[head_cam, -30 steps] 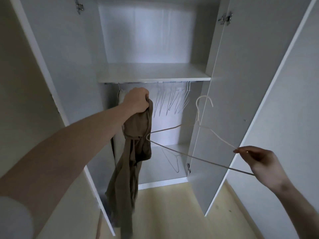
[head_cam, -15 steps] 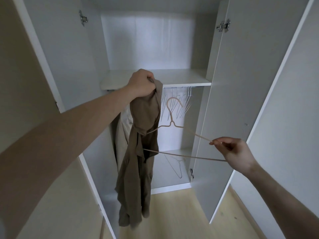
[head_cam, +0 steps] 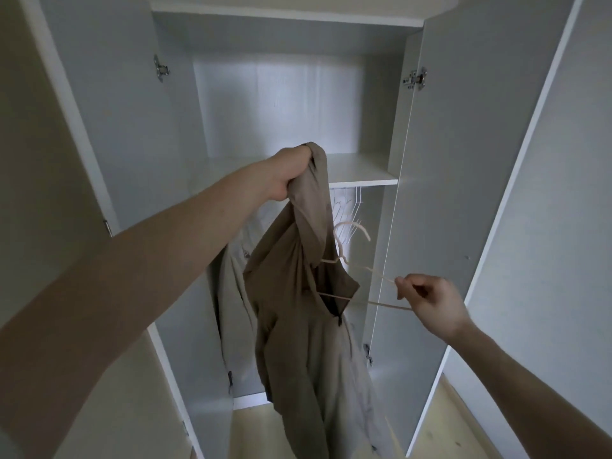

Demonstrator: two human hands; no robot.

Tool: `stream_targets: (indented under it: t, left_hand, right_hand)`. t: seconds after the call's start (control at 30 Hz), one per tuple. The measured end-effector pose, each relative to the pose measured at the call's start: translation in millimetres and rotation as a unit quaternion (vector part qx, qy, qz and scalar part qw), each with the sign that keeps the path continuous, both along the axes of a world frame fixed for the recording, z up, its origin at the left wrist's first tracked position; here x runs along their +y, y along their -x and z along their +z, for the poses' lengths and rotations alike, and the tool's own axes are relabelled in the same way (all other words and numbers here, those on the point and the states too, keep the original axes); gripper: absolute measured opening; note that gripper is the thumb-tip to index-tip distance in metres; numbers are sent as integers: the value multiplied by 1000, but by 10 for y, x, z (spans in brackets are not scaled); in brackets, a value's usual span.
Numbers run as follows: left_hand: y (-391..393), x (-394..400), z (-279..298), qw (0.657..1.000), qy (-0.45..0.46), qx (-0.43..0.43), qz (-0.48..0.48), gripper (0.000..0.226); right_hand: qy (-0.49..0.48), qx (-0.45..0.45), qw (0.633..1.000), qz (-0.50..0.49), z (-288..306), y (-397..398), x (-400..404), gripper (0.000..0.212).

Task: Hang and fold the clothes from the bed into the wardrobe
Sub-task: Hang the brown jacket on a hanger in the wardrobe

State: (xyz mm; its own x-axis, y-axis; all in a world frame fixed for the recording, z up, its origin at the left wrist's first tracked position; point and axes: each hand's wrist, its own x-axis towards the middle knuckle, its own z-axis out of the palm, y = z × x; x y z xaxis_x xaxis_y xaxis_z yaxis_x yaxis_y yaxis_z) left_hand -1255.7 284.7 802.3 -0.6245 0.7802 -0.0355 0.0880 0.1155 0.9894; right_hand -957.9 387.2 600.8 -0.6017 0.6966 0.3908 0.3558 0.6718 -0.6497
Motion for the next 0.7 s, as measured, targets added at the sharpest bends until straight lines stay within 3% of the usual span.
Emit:
stream_targets:
  t: [0.13, 0.2, 0.3, 0.43, 0.57, 0.63, 0.7]
  left_hand:
    - [-72, 62, 1, 999, 34, 31, -13, 27]
    - [-179, 133, -50, 997, 20, 17, -77, 42]
    - [-336, 229, -128, 988, 10, -1, -155, 48]
    - [-533, 319, -341, 973, 64, 9, -222, 17]
    - [-657, 213, -499, 904, 223, 168, -324, 17]
    - [-612, 110, -483, 845, 290, 331, -304, 22]
    - [-547, -51, -420, 807, 290, 451, -248, 33]
  right_hand:
    - [10, 7, 998, 62, 190, -12, 20, 49]
    - [56, 38, 994, 83, 206, 45, -16, 52]
    - [117, 108, 983, 94, 103, 129, -124, 53]
    - [179, 204, 960, 74, -168, 232, -305, 53]
    - [253, 268, 928, 44, -486, 301, -471, 58]
    - [285, 272, 919, 30, -635, 347, -535, 57]
    - [304, 277, 911, 22, -768, 408, -604, 57]
